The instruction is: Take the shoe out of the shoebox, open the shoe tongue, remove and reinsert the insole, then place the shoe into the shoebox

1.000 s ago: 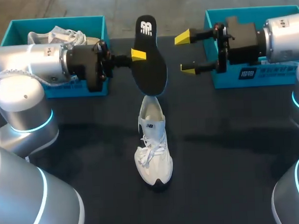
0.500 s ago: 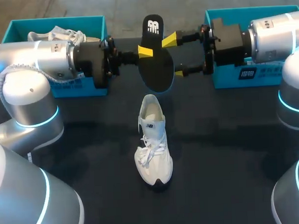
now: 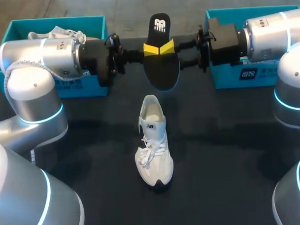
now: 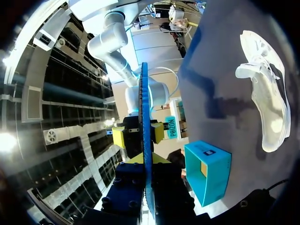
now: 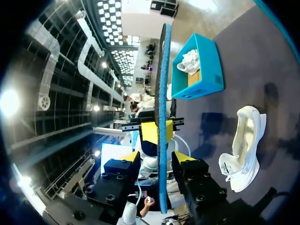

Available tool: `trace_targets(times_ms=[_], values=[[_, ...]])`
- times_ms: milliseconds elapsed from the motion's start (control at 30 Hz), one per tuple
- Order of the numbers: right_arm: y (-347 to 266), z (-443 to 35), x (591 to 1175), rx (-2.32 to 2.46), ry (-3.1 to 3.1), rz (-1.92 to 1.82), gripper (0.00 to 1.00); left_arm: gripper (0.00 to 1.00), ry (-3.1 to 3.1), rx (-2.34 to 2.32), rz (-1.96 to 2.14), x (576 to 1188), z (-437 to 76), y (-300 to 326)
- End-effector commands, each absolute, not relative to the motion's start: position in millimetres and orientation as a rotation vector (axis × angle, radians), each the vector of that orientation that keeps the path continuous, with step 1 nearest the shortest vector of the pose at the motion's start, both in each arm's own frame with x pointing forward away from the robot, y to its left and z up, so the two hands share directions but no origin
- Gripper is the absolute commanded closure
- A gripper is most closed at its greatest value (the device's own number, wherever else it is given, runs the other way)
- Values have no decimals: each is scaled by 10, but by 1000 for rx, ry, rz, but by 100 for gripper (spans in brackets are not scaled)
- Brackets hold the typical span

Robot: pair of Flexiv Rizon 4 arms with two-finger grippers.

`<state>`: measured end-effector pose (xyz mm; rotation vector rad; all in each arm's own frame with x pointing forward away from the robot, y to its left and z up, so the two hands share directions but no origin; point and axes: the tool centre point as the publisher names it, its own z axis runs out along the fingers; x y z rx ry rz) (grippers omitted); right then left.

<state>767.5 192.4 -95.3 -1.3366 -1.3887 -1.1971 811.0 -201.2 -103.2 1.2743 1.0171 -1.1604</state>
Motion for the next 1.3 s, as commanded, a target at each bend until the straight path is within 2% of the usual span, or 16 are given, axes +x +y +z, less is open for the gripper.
trace_targets(times_ms=[33, 100, 167, 267, 333, 367, 533, 567, 600, 633, 667, 1300], values=[[1968, -980, 7695, -1337, -1384, -1194, 60, 100, 1015, 1273, -1165, 8089, -1036, -2031], [1978, -986, 7698, -1336, -1381, -1193, 65, 100, 1016, 1272, -1170, 8076, -1032, -2034], [1984, -991, 7700, -1335, -1379, -1194, 75, 100, 1015, 1270, -1172, 8075, -1032, -2034], [1989, -993, 7701, -1334, -1376, -1196, 81, 100, 1015, 1267, -1172, 8081, -1035, -2019], [1991, -993, 7701, -1333, -1376, -1197, 91, 100, 1016, 1267, -1171, 8086, -1036, -2014], [1992, -994, 7701, -1333, -1376, -1197, 100, 100, 1016, 1266, -1170, 8088, -1031, -2010], [1992, -999, 7706, -1323, -1378, -1205, 100, 100, 1011, 1262, -1168, 8098, -1016, -2010], [1992, -1001, 7708, -1315, -1373, -1218, 100, 81, 1010, 1259, -1170, 8095, -1011, -2011], [1988, -999, 7709, -1308, -1369, -1225, 100, 55, 1010, 1258, -1170, 8095, -1009, -2011], [1986, -997, 7709, -1305, -1372, -1236, 100, 11, 1007, 1255, -1166, 8097, -1005, -2006], [1984, -997, 7711, -1298, -1378, -1245, 100, 0, 1007, 1254, -1167, 8102, -1002, -1999], [1895, -962, 7779, -1168, -1629, -1485, 100, 0, 974, 1423, -1159, 8106, -1192, -1528]])
